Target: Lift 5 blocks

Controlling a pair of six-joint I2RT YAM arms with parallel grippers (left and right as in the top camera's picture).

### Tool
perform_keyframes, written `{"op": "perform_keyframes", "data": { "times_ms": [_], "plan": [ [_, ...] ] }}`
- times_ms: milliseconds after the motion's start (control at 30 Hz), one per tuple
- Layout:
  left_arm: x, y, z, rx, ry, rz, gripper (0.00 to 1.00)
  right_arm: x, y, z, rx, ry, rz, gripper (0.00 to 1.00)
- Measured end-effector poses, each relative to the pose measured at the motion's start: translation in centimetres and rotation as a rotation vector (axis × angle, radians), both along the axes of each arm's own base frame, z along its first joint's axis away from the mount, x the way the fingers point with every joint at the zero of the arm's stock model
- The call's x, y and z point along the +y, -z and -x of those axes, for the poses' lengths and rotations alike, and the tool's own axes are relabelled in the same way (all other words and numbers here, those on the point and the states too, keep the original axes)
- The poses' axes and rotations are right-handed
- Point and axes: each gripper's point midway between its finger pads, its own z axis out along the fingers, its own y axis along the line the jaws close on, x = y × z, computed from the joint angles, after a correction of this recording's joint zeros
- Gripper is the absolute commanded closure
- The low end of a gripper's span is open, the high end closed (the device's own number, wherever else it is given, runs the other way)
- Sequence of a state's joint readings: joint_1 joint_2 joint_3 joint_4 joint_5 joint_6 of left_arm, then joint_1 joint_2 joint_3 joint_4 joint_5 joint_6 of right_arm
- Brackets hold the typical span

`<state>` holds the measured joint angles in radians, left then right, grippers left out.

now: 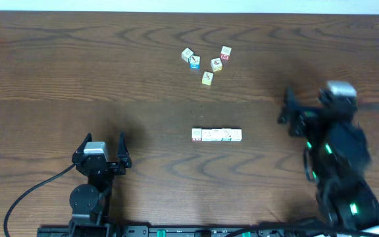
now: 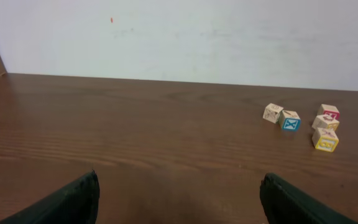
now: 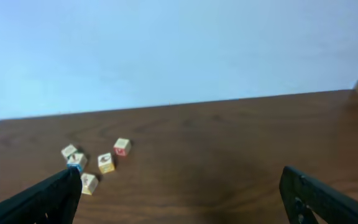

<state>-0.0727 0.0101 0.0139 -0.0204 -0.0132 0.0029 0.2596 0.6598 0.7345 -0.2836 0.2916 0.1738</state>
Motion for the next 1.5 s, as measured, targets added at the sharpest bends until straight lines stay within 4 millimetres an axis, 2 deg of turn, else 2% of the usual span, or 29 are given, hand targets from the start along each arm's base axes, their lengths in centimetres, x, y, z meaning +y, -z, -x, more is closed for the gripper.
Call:
{"op": "perform_keyframes", "data": {
  "times_ms": [133,267,333,400,567,800,1100,1500],
  "plan": [
    [0.0,0.0,0.0,0.001,0.0,0.0,0.17,-1.8,-0.5,2.8,-0.157,0.007,-0.018,0.01],
    [0.0,0.0,0.0,0.0,0.0,0.003,0.17,-2.4,-1.4,4.8,-0.34,0.002,-0.002,0.01],
    [0.0,0.0,0.0,0.0,0.0,0.003,0.17,-2.7,-1.1,5.5,-0.392,0.003,0.014,0.01],
    [0.0,0.0,0.0,0.0,0.0,0.003,0.17,-3.0,0.2,5.9,-0.401,0.012,0.032,0.01],
    [-0.1,0.0,0.0,0.001,0.003,0.003,0.17,-3.4,4.3,5.7,-0.371,0.012,0.058,0.01],
    [-0.1,0.0,0.0,0.001,0.003,0.003,0.17,-3.5,8.3,4.8,-0.296,0.006,0.065,0.01],
    [-0.1,0.0,0.0,0.001,0.003,0.003,0.17,-3.4,14.7,4.2,-0.115,-0.004,0.063,0.01],
    [-0.1,0.0,0.0,0.001,0.004,0.003,0.17,-3.8,14.7,4.2,-0.115,0.009,0.079,0.01]
  ]
}}
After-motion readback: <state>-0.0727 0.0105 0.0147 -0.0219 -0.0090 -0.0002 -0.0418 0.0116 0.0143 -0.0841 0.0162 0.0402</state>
